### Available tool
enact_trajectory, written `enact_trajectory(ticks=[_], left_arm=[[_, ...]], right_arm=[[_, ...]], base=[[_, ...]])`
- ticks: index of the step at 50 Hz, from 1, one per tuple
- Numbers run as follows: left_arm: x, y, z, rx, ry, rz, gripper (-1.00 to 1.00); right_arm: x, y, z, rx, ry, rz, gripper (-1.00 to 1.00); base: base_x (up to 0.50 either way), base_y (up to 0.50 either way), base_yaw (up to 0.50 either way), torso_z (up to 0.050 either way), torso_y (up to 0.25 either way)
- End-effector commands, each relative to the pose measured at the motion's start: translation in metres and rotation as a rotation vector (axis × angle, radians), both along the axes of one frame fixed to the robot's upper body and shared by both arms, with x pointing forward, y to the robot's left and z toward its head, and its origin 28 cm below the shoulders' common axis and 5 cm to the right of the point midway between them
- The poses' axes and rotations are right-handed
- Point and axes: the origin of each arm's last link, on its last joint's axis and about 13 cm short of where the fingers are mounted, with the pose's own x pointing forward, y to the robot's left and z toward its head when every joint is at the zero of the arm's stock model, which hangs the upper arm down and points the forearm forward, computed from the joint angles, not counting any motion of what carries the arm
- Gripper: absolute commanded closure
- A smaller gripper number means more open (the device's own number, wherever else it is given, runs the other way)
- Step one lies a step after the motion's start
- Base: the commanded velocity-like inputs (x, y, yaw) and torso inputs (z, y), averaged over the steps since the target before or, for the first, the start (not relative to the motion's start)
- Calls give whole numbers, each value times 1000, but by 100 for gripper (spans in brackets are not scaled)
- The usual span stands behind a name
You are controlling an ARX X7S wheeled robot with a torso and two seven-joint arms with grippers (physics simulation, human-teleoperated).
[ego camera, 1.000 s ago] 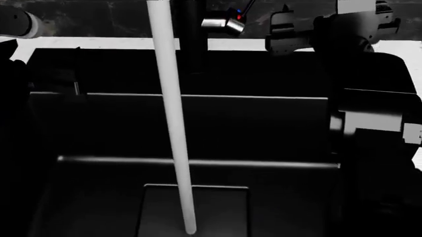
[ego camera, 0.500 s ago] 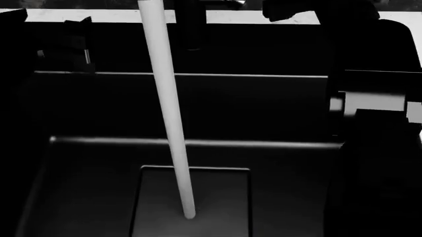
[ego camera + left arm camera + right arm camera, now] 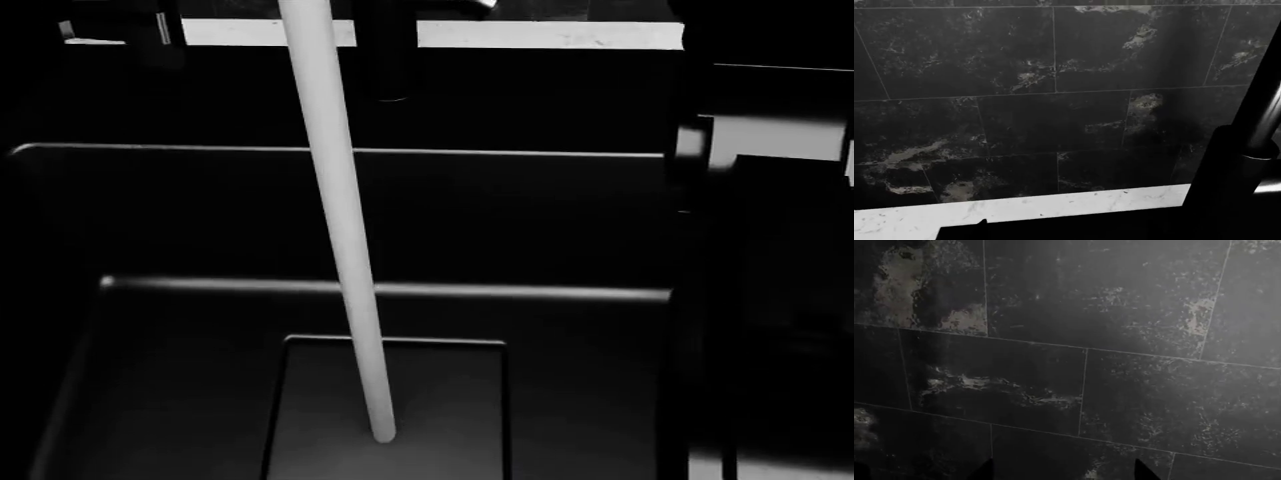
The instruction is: Pick the broccolis and asparaguss from the sink and place them in one bowl. Place the onion in the other bowl. Then turn off the sink faucet.
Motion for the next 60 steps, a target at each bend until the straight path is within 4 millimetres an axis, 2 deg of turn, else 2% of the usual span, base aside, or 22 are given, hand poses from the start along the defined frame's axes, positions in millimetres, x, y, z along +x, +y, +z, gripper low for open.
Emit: enact_trajectory(ticks=[1,8,17,44,51,60], left_arm=[[2,0,0,11,-2,-2,-100],[4,-2,-4,13,8,-9,-100],[4,-2,-4,4,6,-5,-100],[7,3,-3,-5,9,-9,-100],[5,2,-1,-18,16,-7,-100],[6,4,-5,-14,21,-6,-100]], right_arm=[[1,0,-8,14,35,-6,-100],[1,-2,-17,25,58,-18,-100],[1,2,-11,13,36,-7,-100],[2,6,-11,-10,44,12,-100],[2,13,-1,-14,25,39,-100],[3,19,-5,-12,29,64,-100]], base=[[0,0,0,0,0],[0,0,0,0,0],[0,0,0,2,-41],[0,0,0,7,-124],[0,0,0,1,-10],[0,0,0,0,0]])
